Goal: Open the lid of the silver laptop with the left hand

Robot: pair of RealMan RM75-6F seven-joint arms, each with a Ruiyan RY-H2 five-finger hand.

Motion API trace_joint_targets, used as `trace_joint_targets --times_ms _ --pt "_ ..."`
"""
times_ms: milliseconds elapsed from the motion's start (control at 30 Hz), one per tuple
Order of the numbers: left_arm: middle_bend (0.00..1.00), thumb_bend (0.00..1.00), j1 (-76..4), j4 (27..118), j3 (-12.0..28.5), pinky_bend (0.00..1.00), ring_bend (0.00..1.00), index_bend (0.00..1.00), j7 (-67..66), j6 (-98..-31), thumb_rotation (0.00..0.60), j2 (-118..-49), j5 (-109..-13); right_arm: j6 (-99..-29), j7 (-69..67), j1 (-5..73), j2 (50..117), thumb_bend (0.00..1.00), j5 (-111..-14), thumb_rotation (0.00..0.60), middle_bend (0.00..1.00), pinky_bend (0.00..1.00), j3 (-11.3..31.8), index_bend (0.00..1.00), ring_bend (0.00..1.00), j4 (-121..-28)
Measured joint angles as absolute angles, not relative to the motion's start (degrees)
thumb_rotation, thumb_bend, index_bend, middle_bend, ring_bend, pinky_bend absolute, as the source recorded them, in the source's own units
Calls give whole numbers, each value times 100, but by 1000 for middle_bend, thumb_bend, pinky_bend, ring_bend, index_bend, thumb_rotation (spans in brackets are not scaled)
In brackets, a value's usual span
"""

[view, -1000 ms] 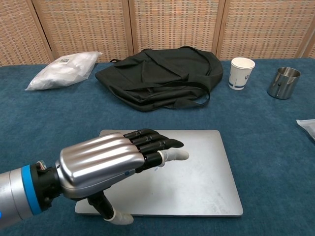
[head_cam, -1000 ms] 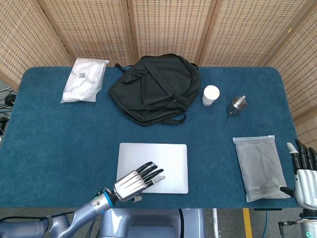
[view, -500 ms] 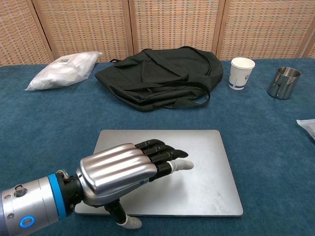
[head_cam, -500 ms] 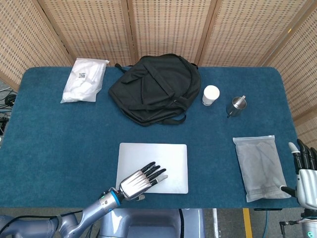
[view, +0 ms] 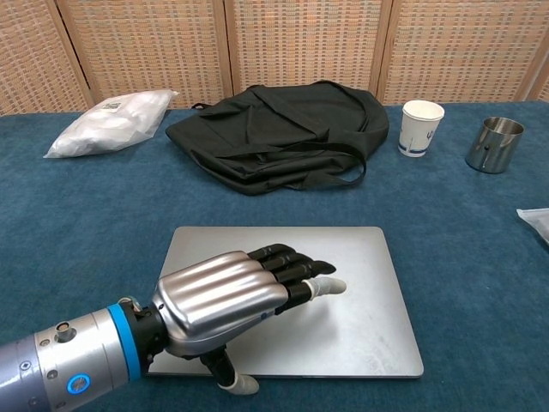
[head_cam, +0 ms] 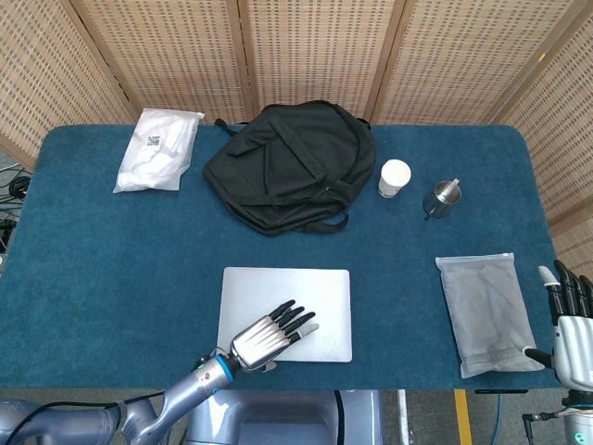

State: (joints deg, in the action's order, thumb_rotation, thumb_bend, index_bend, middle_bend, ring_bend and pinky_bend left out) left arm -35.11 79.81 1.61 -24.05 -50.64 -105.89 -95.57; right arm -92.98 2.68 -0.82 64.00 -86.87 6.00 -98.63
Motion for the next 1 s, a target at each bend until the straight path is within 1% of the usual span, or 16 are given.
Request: trace_joint_targets --times_ms 33,100,200,300,433,700,867,1000 --pt "0 196 -3520 7969 155 0 0 0 -2431 -5060 600 -10607 -9529 -9301 269 -83 6400 0 -8687 600 0 0 600 0 0 -9862" --pt "0 282 -3535 7954 147 0 0 0 -2457 -5064 600 -10631 -9495 -9302 266 -82 6400 0 -8684 600 0 0 603 0 0 -9862" --pt "0 384 -3549 7953 135 0 0 0 -2475 -5101 600 -10638 -9468 -9303 257 -84 6399 0 -8676 600 0 0 605 0 0 -9860" --pt "0 435 -3560 7987 130 0 0 0 -2482 -5164 600 -10613 -9464 -9300 255 -82 6398 0 -8678 600 0 0 605 0 0 -9860" --pt "0 456 -3575 8066 128 0 0 0 -2498 -5273 600 -10534 -9470 -9308 262 -84 6400 0 -8690 600 0 0 599 0 0 -9865" --pt "0 460 -3604 8170 232 0 0 0 -2645 -5411 600 -10443 -9339 -9310 297 -84 6409 0 -8710 600 0 0 587 0 0 -9875" --pt "0 465 -3573 8267 515 0 0 0 -2940 -5442 600 -10507 -8879 -9308 308 -77 6424 0 -8727 600 0 0 582 0 0 -9867" --pt "0 465 -3583 8446 817 0 0 0 -3583 -5445 600 -10573 -8374 -9295 280 -65 6427 0 -8753 600 0 0 574 13 0 -9866"
